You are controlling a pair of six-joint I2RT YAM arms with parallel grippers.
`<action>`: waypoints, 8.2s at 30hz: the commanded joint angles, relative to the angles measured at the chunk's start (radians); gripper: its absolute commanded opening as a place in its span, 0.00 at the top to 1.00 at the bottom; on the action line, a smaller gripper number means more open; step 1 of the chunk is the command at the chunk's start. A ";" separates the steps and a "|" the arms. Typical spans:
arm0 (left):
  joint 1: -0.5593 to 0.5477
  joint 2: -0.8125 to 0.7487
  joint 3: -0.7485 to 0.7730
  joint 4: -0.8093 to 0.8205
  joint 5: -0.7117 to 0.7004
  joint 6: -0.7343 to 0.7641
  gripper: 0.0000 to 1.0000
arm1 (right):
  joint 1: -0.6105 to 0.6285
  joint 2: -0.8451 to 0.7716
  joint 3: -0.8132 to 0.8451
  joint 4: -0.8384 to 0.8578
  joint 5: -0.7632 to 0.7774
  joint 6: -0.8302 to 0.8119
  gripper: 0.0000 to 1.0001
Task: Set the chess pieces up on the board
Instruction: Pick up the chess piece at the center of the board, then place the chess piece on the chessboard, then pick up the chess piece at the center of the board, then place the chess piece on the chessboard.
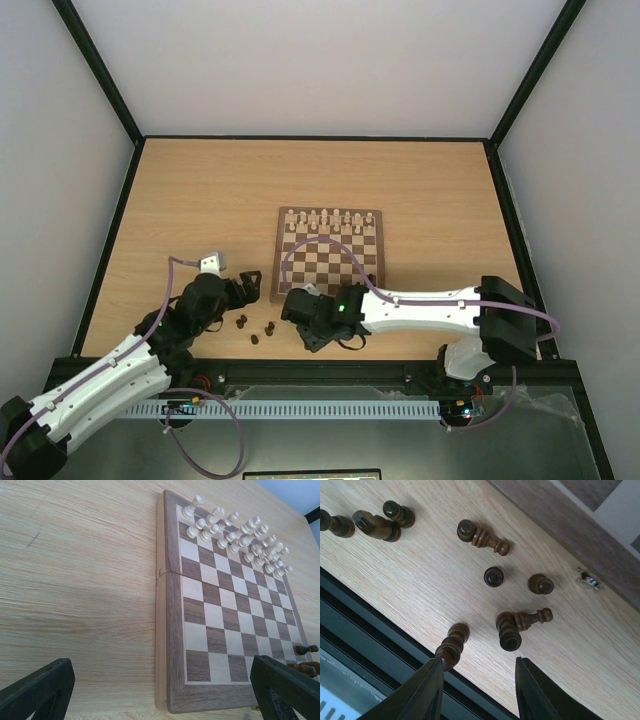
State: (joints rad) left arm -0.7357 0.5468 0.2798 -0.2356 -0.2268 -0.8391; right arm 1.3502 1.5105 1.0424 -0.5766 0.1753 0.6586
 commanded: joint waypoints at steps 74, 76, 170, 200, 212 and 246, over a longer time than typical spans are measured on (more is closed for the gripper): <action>-0.002 -0.010 -0.012 -0.004 -0.017 -0.003 0.01 | -0.365 0.133 0.093 -0.026 0.007 -0.194 0.94; -0.002 -0.009 -0.010 -0.004 -0.016 -0.002 0.01 | -0.366 0.132 0.089 -0.025 0.007 -0.192 0.94; -0.002 -0.417 0.493 -0.374 -0.110 0.000 0.01 | 0.023 0.460 0.479 0.000 -0.163 -0.171 0.62; -0.002 -0.429 0.525 -0.413 -0.122 0.003 0.01 | 0.024 0.609 0.568 -0.015 -0.164 -0.200 0.92; -0.002 -0.380 0.478 -0.373 -0.103 0.005 0.01 | 0.015 0.268 0.426 -0.073 -0.071 -0.193 0.93; -0.002 -0.202 0.349 -0.275 -0.052 0.032 0.01 | -0.383 0.085 0.077 -0.043 0.023 -0.224 0.92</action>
State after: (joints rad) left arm -0.7357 0.3412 0.6373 -0.5293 -0.2790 -0.8192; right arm 0.9722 1.5627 1.1286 -0.6239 0.2234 0.4511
